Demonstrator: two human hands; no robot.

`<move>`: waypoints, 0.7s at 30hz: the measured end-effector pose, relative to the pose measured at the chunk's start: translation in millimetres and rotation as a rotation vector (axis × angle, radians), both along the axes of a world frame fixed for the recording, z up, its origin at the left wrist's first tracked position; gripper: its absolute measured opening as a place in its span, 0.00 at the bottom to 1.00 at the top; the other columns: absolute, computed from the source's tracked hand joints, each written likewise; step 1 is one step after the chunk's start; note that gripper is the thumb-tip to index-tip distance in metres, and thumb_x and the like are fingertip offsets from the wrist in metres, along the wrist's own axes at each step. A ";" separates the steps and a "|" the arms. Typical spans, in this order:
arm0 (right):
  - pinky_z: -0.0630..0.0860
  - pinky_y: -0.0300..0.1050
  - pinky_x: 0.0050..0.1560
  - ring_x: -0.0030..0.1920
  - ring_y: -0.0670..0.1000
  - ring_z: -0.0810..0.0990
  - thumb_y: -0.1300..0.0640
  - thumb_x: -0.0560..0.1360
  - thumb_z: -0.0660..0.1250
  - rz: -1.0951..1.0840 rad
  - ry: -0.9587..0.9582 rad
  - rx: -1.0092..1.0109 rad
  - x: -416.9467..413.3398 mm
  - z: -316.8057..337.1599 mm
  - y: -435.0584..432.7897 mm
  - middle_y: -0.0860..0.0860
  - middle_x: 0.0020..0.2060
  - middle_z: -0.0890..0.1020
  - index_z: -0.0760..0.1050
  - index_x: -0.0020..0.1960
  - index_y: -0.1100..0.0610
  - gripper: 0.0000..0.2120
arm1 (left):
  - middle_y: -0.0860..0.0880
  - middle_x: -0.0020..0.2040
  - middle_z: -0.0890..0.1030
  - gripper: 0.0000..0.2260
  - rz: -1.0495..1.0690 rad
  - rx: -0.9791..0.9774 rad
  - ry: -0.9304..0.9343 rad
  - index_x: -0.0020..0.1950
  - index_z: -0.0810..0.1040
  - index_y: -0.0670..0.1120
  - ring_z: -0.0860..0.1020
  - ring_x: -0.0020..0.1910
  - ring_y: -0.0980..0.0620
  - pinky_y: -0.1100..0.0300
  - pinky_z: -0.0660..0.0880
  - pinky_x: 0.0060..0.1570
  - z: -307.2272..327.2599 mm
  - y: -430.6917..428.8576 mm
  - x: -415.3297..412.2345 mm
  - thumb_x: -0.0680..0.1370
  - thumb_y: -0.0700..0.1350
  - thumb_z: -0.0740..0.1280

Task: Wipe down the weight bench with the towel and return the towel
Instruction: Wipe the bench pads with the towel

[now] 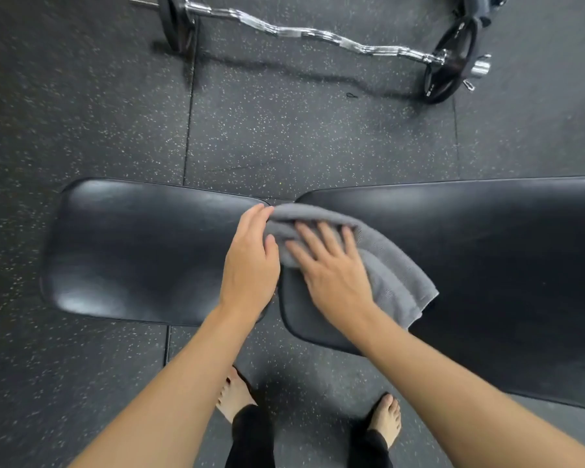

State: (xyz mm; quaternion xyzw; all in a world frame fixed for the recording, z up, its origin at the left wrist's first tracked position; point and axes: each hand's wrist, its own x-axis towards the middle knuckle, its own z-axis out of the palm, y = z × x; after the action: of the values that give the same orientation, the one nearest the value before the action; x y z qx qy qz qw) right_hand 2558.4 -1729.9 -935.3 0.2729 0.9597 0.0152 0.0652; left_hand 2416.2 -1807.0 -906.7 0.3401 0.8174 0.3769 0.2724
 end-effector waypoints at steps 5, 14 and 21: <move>0.49 0.76 0.72 0.75 0.76 0.53 0.52 0.82 0.56 -0.456 -0.029 0.206 70.6 67.0 89.6 0.56 0.78 0.64 0.68 0.75 0.46 0.21 | 0.50 0.73 0.73 0.20 -0.009 -0.020 -0.029 0.73 0.73 0.43 0.70 0.73 0.53 0.73 0.60 0.67 2.4 10.5 27.4 0.80 0.34 0.59; 0.59 0.72 0.71 0.76 0.70 0.61 0.61 0.79 0.61 -0.199 0.002 0.031 145.8 78.7 -1.0 0.58 0.76 0.68 0.70 0.74 0.58 0.23 | 0.51 0.75 0.71 0.21 -0.097 -0.037 0.012 0.74 0.72 0.44 0.67 0.75 0.54 0.79 0.55 0.67 3.2 14.4 42.3 0.81 0.35 0.58; 0.57 0.63 0.75 0.77 0.63 0.61 0.66 0.78 0.65 -0.215 0.234 -0.332 15.2 -0.2 -80.2 0.57 0.76 0.68 0.68 0.75 0.58 0.26 | 0.44 0.73 0.73 0.20 -0.054 -0.118 0.212 0.71 0.75 0.40 0.68 0.74 0.46 0.48 0.64 0.76 -21.9 -52.6 -48.7 0.79 0.33 0.62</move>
State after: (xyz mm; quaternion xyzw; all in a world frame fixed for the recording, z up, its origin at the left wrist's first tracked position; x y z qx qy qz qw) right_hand 2573.6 -1810.1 -935.6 0.3588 0.9156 -0.1816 -0.0014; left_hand 2367.5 -1859.6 -928.6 0.3834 0.8528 0.2825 0.2143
